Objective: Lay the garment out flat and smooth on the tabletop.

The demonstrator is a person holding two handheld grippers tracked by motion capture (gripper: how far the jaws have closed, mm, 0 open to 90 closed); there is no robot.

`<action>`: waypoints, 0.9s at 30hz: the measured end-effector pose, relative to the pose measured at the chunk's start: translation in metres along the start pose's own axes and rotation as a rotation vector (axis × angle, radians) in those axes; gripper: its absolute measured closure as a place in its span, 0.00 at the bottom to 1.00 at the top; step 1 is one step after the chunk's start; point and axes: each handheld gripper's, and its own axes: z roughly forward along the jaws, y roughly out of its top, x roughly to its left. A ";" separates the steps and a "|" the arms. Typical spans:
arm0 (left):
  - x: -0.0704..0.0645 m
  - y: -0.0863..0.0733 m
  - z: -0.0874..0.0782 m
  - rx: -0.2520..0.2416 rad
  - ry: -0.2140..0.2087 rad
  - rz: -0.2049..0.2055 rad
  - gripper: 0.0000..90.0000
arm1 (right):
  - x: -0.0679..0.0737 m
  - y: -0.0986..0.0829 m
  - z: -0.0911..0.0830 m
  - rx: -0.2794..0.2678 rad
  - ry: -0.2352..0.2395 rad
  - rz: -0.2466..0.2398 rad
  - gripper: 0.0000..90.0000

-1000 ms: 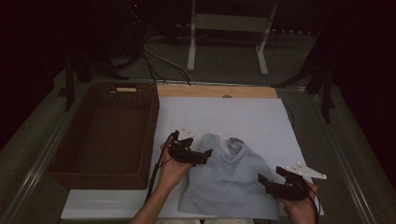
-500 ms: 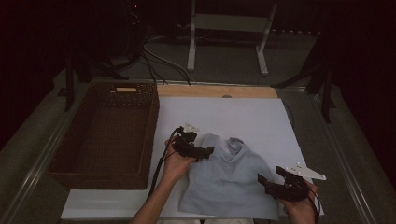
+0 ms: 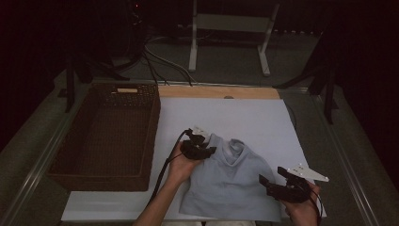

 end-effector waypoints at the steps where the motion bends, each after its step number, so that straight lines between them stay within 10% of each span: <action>1: -0.004 0.000 -0.002 -0.007 0.001 0.019 0.83 | 0.001 0.001 0.000 0.000 0.002 -0.001 0.18; 14: -0.048 -0.008 -0.027 -0.084 0.008 0.209 0.91 | 0.011 0.018 0.001 -0.045 0.002 -0.030 0.19; 27: -0.069 -0.024 -0.032 -0.093 -0.005 0.315 0.92 | 0.027 0.037 0.007 -0.079 0.020 -0.057 0.21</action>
